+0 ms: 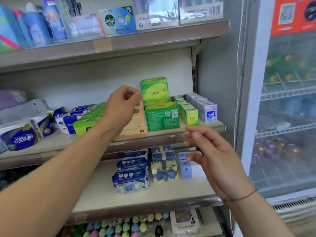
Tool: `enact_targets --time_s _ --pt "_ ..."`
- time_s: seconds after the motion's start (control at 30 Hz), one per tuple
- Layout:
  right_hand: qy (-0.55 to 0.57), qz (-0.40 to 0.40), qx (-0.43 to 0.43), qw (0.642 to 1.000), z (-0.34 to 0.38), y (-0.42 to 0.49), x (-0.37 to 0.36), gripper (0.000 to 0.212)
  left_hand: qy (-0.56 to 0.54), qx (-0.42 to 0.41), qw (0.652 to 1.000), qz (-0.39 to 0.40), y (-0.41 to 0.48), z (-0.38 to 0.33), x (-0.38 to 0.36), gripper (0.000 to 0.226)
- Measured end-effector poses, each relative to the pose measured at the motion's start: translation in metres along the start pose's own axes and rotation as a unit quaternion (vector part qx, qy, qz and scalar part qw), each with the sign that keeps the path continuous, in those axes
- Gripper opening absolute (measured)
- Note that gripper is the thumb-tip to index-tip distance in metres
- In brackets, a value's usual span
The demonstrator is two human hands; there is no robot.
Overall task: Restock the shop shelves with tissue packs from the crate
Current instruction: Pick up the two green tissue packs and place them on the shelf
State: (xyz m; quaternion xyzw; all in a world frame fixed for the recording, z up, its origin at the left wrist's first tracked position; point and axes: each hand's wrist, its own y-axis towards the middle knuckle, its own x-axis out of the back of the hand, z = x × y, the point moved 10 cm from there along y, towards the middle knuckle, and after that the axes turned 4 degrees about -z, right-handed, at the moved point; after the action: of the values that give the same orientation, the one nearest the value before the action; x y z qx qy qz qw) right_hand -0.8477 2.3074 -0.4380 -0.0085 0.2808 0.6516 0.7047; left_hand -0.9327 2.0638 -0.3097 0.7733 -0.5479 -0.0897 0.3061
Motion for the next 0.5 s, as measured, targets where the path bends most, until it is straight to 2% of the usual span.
enact_targets --time_s 0.3,0.4,0.5 --pt "-0.08 0.026 0.029 0.996 -0.004 -0.059 -0.003 0.016 -0.092 -0.043 0.994 0.045 -0.15 -0.005 0.014 0.01" --pt "-0.1 -0.002 0.002 0.995 -0.026 -0.068 0.027 0.014 -0.11 -0.031 0.991 0.075 -0.189 0.026 -0.008 0.012" --pt "-0.129 -0.041 -0.06 0.989 -0.063 -0.085 0.08 0.015 -0.117 0.022 0.988 0.099 -0.227 0.079 -0.037 0.014"
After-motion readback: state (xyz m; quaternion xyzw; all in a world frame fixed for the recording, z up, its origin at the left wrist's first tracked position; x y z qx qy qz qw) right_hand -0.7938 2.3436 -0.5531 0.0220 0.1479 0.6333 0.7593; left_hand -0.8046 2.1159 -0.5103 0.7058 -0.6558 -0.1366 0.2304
